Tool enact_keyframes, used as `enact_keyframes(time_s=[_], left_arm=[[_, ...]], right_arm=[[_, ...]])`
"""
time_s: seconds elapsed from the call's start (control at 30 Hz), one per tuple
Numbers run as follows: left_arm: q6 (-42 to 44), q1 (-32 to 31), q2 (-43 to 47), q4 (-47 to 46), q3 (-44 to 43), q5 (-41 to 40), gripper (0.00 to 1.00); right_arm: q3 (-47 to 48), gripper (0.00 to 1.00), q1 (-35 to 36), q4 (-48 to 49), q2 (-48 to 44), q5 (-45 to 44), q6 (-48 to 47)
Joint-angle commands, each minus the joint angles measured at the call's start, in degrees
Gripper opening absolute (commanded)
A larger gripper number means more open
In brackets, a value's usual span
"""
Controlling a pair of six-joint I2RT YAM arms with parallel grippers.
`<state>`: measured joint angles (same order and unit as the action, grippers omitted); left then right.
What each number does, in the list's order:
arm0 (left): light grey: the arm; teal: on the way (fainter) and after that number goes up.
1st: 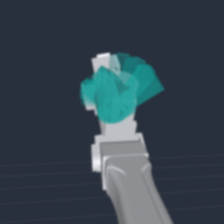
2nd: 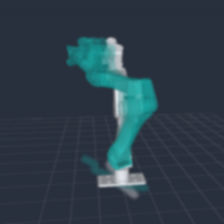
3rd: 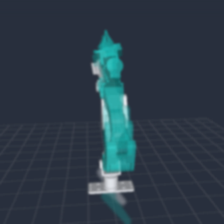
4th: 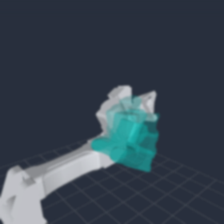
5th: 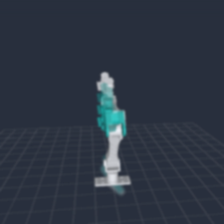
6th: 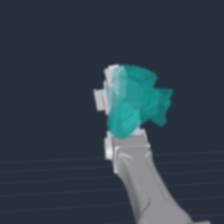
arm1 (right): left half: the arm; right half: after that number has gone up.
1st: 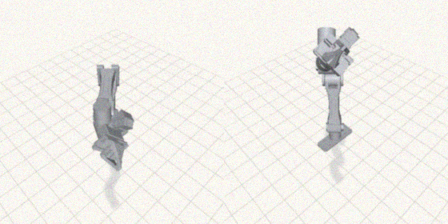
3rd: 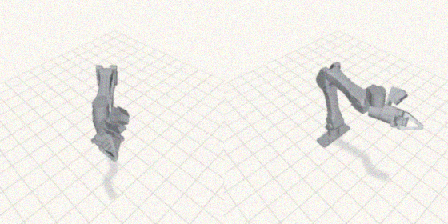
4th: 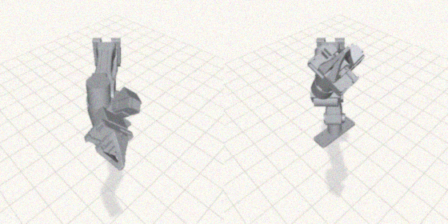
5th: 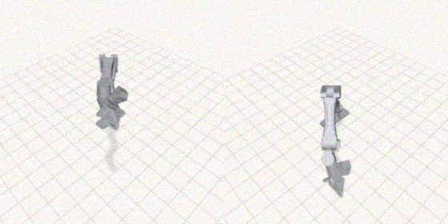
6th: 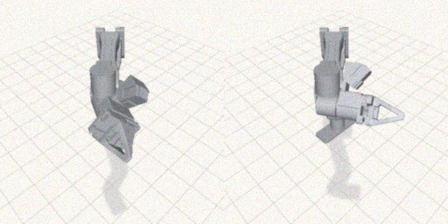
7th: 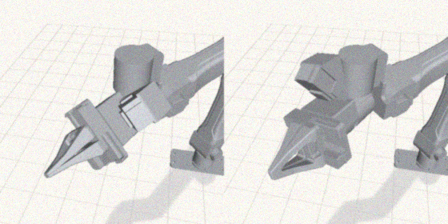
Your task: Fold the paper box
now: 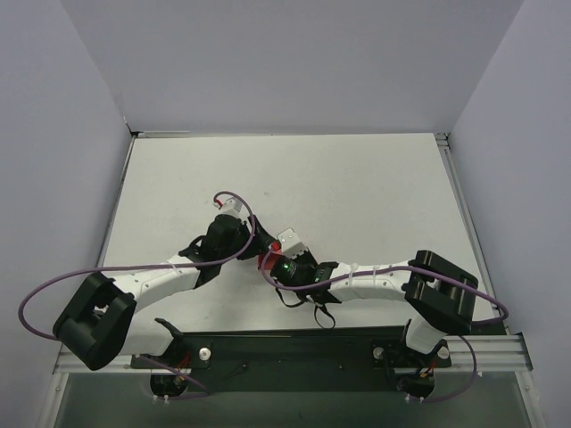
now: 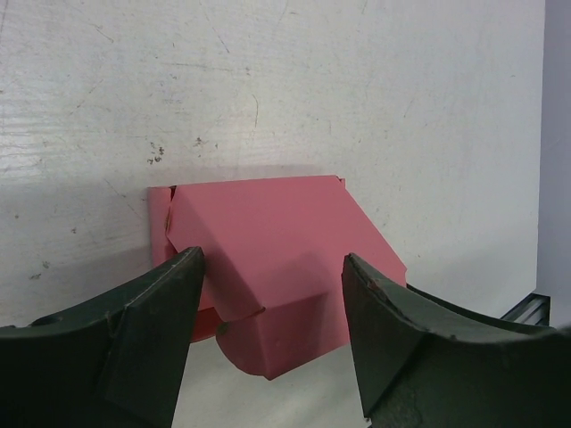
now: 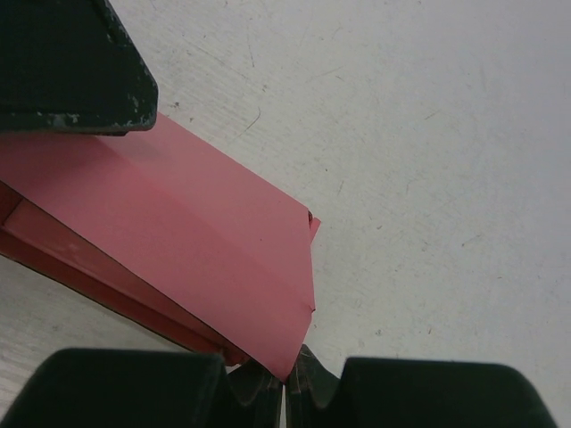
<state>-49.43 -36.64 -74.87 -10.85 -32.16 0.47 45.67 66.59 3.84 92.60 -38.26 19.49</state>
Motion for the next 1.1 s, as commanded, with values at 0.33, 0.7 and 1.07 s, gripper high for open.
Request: enact_keyframes(time_s=[0.33,0.7,1.07], left_arm=[[-5.06,-4.31,-0.10,-8.04,-0.62,4.45,0.66],[-6.56,-5.19,-4.32,-11.91,-0.18,5.33,0.65],[-7.52,-6.86,-6.43,-13.93,-1.32,5.59,0.63]], right_arm=[[2.23,0.06,1.09,-1.02,1.10,-0.41,1.69],[1.79,0.06,1.18,-1.02,0.74,-1.03,2.22],[1.88,0.06,1.18,-1.02,1.09,-1.29,2.31]])
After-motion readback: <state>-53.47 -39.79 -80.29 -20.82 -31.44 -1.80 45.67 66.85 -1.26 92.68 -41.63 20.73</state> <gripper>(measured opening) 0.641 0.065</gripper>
